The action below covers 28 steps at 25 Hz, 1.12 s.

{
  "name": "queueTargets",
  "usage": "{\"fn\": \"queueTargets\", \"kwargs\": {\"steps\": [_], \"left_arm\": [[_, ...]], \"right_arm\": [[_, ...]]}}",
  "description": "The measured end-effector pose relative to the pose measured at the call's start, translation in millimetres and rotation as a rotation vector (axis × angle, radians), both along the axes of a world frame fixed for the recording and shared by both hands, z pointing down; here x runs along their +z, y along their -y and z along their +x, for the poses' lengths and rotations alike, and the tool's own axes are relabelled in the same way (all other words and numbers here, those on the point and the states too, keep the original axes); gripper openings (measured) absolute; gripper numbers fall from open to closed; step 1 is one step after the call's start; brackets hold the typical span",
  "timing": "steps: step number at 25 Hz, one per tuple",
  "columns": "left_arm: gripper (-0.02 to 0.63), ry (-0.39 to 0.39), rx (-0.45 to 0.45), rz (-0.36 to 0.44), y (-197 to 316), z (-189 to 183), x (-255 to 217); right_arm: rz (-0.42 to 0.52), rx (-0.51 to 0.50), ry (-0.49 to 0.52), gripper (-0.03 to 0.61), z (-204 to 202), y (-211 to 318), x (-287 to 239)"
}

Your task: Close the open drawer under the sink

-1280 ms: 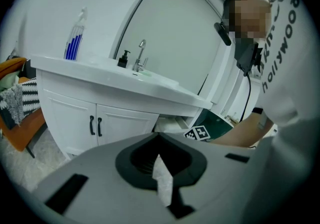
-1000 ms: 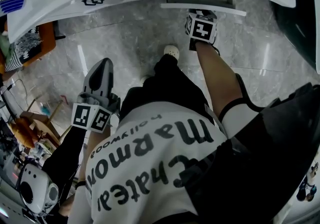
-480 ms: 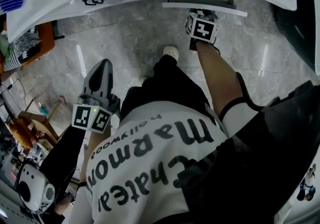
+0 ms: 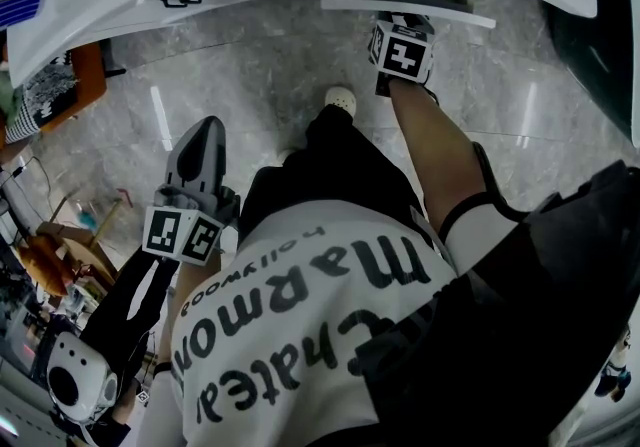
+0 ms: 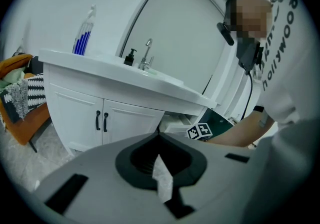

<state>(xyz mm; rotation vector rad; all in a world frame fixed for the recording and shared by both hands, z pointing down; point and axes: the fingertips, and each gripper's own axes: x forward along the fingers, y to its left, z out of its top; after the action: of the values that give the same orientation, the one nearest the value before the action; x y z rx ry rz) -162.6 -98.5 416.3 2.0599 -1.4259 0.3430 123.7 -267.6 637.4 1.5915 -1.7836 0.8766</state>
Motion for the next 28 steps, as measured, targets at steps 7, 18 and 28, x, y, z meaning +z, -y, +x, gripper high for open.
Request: {"fn": "queueTargets", "kwargs": {"steps": [7, 18, 28], "left_arm": [[0.008, 0.0, 0.013, 0.009, 2.8, 2.8, 2.3], [0.008, 0.005, 0.012, 0.003, -2.6, 3.7, 11.0], [0.008, 0.008, 0.016, -0.005, -4.5, 6.6, 22.1]], "right_arm": [[0.019, 0.008, -0.002, 0.167, 1.1, 0.6, -1.4], [0.043, 0.024, 0.014, 0.167, 0.0, 2.4, 0.3], [0.076, 0.028, 0.021, 0.169, -0.2, 3.4, 1.7]]}}
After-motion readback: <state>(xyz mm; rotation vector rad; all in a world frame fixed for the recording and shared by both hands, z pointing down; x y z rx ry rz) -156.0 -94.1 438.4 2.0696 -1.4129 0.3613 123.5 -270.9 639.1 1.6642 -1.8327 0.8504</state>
